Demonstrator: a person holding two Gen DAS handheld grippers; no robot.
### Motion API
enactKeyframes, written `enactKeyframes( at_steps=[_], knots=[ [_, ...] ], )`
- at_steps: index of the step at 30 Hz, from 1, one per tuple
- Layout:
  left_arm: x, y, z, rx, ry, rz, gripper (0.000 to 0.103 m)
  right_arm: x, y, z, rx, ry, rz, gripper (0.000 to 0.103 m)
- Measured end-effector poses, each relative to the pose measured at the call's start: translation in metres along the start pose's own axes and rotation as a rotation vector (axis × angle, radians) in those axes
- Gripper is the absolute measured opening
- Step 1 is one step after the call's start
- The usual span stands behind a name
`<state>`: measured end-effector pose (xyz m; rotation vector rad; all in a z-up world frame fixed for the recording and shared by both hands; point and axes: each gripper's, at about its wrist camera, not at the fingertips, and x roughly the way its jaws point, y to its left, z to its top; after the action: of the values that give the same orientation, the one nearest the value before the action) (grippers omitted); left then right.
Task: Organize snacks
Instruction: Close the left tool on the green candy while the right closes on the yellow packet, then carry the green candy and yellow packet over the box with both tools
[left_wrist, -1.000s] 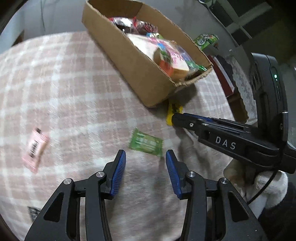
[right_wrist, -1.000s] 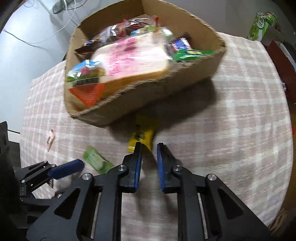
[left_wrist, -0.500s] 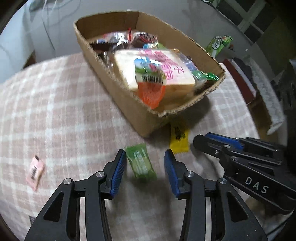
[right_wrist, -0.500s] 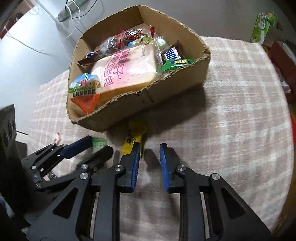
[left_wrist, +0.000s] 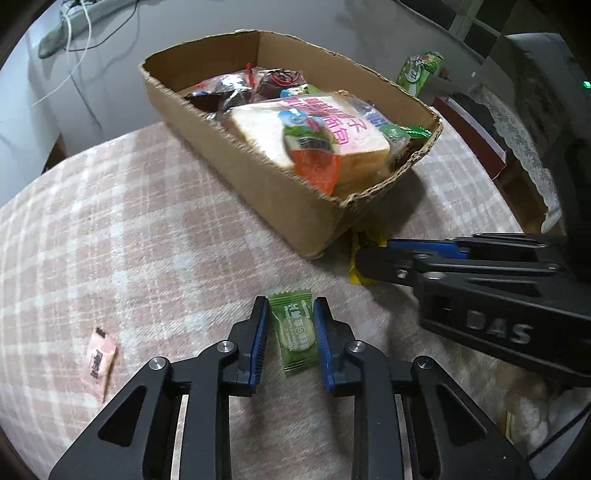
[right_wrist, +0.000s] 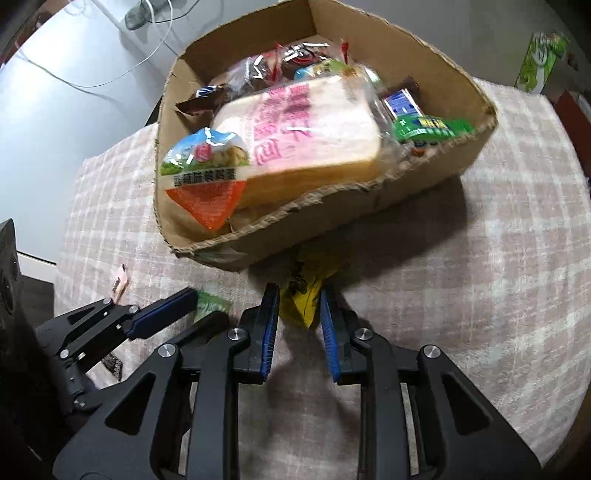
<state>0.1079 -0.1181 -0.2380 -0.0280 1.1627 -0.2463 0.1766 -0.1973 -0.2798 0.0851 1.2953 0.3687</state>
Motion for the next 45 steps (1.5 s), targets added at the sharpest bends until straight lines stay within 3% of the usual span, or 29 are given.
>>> enactKeyframes(
  at_steps=[4, 7, 14, 15, 17, 19, 23, 24, 26, 35, 45],
  knots=[
    [-0.008, 0.010, -0.007, -0.018, 0.005, -0.014, 0.022, -0.002, 0.004, -0.005, -0.035, 0.009, -0.019, 0.017],
    [-0.011, 0.018, -0.010, -0.046, 0.005, -0.026, 0.015, -0.003, 0.001, -0.007, -0.026, 0.012, -0.003, 0.013],
    [-0.014, 0.028, -0.014, -0.098, 0.009, -0.061, 0.016, 0.000, -0.009, -0.017, -0.014, 0.015, 0.000, 0.013],
    [-0.014, 0.028, -0.014, -0.107, 0.016, -0.065, 0.019, -0.001, -0.010, -0.017, -0.011, 0.015, -0.004, 0.013],
    [-0.016, 0.024, -0.014, -0.101, 0.027, -0.062, 0.041, -0.002, -0.012, -0.019, -0.009, 0.017, -0.007, 0.013],
    [-0.016, 0.015, -0.015, -0.078, 0.027, -0.048, 0.043, -0.004, -0.014, -0.019, -0.015, 0.015, -0.011, 0.014],
    [-0.013, 0.006, -0.020, -0.025, 0.010, 0.013, 0.041, -0.003, -0.007, -0.016, -0.036, 0.017, -0.025, 0.014],
    [-0.013, 0.005, -0.019, -0.016, 0.012, 0.031, 0.037, -0.003, -0.004, -0.016, -0.045, 0.018, -0.028, 0.014],
    [-0.012, 0.009, -0.017, -0.020, 0.002, 0.046, 0.019, -0.004, 0.001, -0.018, -0.060, 0.021, -0.032, 0.014],
    [-0.024, 0.038, -0.026, -0.103, -0.006, 0.003, 0.019, -0.016, 0.001, -0.028, -0.041, 0.008, 0.004, 0.009],
    [-0.035, 0.042, -0.027, -0.114, -0.012, -0.019, 0.019, -0.044, -0.014, -0.033, -0.012, -0.028, 0.032, 0.008]
  ],
)
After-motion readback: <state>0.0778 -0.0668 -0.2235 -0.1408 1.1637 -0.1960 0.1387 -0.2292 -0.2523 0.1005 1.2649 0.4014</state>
